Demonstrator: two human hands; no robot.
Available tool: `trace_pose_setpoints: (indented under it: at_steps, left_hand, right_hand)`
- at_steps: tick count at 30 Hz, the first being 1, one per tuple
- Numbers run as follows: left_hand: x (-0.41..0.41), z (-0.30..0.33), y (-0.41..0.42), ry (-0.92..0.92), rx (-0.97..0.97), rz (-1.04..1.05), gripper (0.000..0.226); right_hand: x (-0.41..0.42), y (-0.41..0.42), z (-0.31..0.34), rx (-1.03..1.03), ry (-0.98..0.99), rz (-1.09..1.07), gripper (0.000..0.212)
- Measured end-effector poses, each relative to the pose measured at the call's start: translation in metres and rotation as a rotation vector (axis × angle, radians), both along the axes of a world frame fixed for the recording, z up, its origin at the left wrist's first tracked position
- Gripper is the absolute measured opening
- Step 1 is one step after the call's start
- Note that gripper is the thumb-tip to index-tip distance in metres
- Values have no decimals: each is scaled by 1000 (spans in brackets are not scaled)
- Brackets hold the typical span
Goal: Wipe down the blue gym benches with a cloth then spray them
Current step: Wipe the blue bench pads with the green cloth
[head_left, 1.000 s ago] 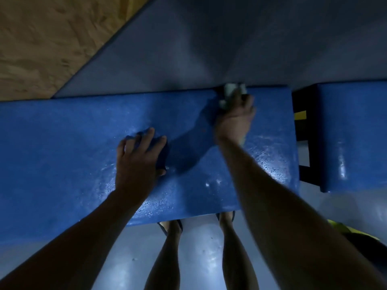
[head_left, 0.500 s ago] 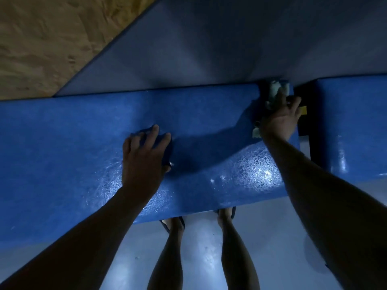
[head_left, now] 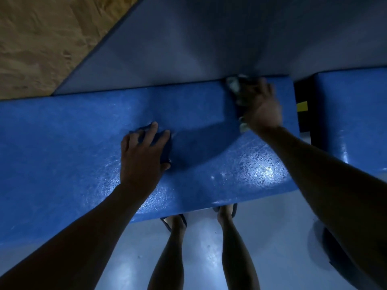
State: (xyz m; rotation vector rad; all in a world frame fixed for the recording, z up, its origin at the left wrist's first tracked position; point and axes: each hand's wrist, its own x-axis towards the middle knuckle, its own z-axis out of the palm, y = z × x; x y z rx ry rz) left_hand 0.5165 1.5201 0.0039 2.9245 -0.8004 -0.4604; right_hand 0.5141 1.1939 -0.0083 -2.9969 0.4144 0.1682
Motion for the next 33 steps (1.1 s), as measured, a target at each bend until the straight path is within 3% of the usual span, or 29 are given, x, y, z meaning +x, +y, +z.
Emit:
trace_pose_setpoints:
  at_steps: [3,7,9,12,15,17,19,21,23,25,27,30,33]
  left_hand:
    - [-3,-4,2,-19,-58,2,90]
    - [-4,-5,4,3,-79,24,85]
    - [-2,-4,2,28,-52,20,84]
    - [-1,0,0,36,-7,18,82]
    - [-3,-1,1,33,8,21,81]
    - [-3,-3,3,26,-21,30,86]
    - [-4,-4,3,14,-44,36,87]
    - [-4,-4,3,13,-50,39,87]
    - [-5,-4,3,9,-48,35,88]
    - [-6,-4,2,13,-35,31,89]
    - [-6,-2,2,23,-14,24,88]
    - [-6,-1,3,18,-11,17,87]
    - [-4,-1,5,24,-9,6,87]
  right_hand:
    - [-27,-24,9,-4,-18,-347,74]
    - [-20,48,-10,103,-133,-608,66]
    - [-24,114,-16,196,-178,-463,70]
    - [-46,186,-14,267,-129,-32,64]
    - [-55,158,-8,240,-61,325,65]
    - [-57,105,-9,133,-38,436,71]
    - [-63,44,-10,4,-31,296,69]
    - [-74,3,-3,-34,-32,-55,73]
    - [-83,3,-1,2,-33,-437,83]
    - [-80,36,-5,49,-87,-617,80]
    - [-79,90,-11,123,-118,-531,79]
    - [-96,164,-9,171,-77,-196,75]
    - [-117,157,-3,204,15,215,71]
